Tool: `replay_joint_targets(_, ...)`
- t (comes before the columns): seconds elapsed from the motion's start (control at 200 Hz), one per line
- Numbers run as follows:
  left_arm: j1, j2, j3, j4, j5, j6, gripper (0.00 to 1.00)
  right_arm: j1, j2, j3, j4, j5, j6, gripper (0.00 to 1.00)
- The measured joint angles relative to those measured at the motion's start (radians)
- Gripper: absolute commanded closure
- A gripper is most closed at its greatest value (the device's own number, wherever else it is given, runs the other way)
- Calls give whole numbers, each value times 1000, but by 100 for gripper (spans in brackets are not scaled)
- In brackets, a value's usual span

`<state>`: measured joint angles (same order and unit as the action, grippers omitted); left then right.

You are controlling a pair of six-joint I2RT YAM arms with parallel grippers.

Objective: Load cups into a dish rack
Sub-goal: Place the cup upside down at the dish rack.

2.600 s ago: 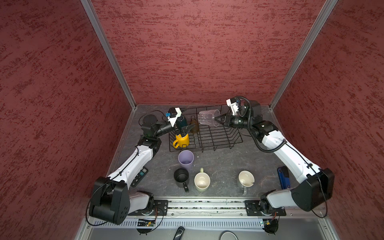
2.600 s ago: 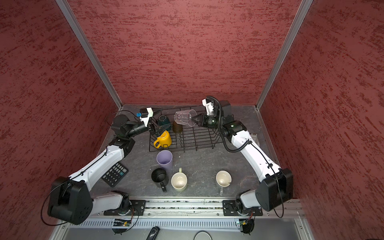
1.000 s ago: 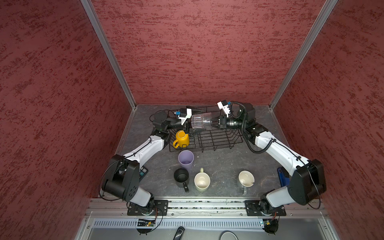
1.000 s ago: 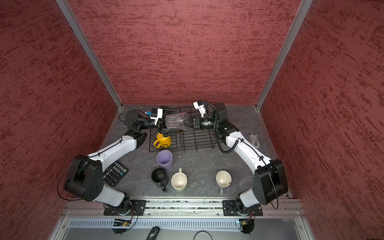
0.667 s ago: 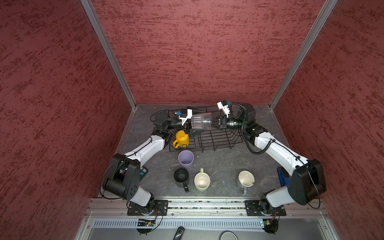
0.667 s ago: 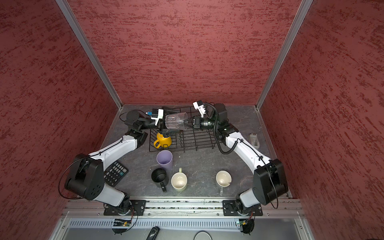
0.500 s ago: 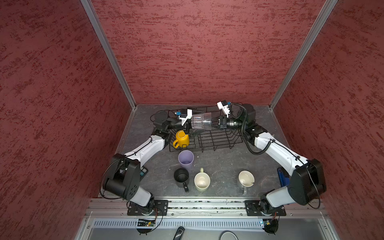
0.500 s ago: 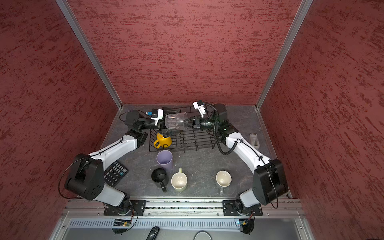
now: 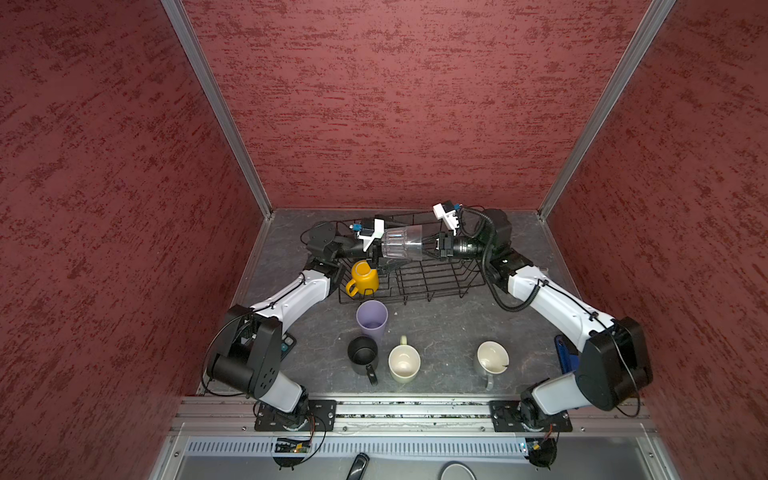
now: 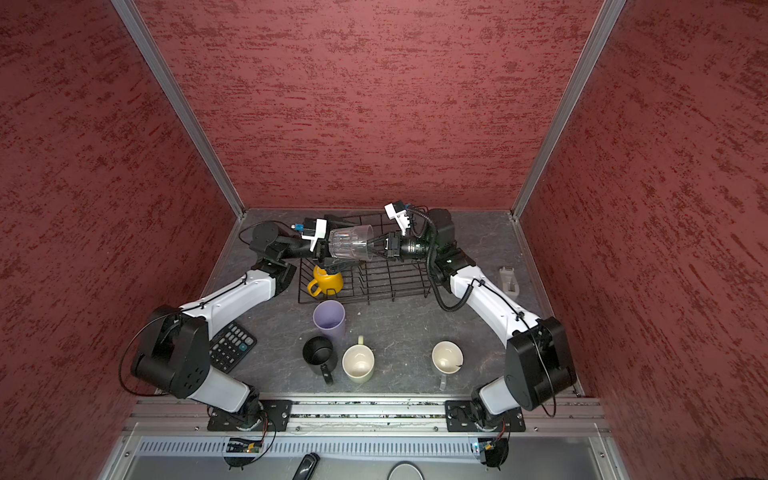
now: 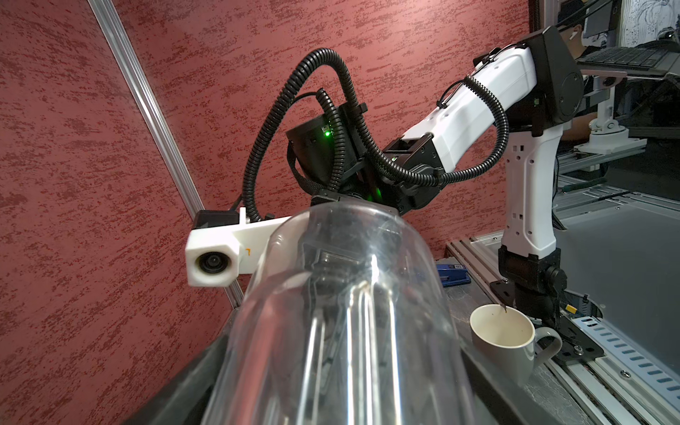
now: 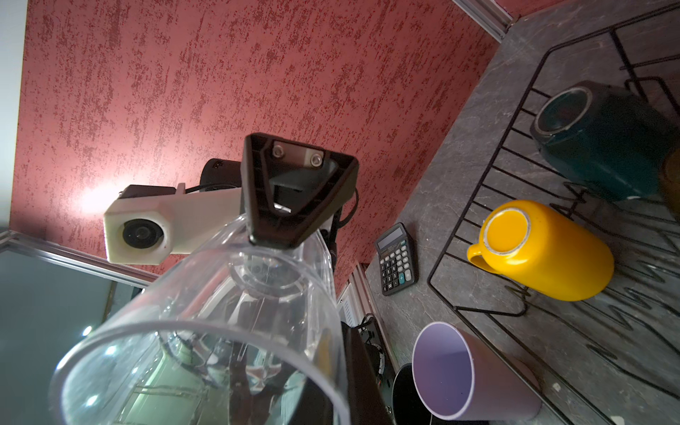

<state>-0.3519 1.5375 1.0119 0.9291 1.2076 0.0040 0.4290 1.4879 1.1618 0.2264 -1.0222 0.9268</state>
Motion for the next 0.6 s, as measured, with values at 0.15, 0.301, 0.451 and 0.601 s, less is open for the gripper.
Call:
replay_joint_targets(0.15, 0, 0, 0, 5, 2, 0, 12, 0, 0, -2, 12, -1, 8, 100)
replay_joint_targets(0.301, 0, 0, 0, 7, 10, 0, 12, 1, 0, -16, 26, -2, 19, 100)
replay_joint_targets(0.451, 0, 0, 0, 14, 11, -3, 12, 2, 0, -21, 38, -2, 30, 100)
replay_joint_targets(0.601, 0, 4, 0, 31, 15, -18, 17, 2, 0, -21, 43, -3, 36, 100)
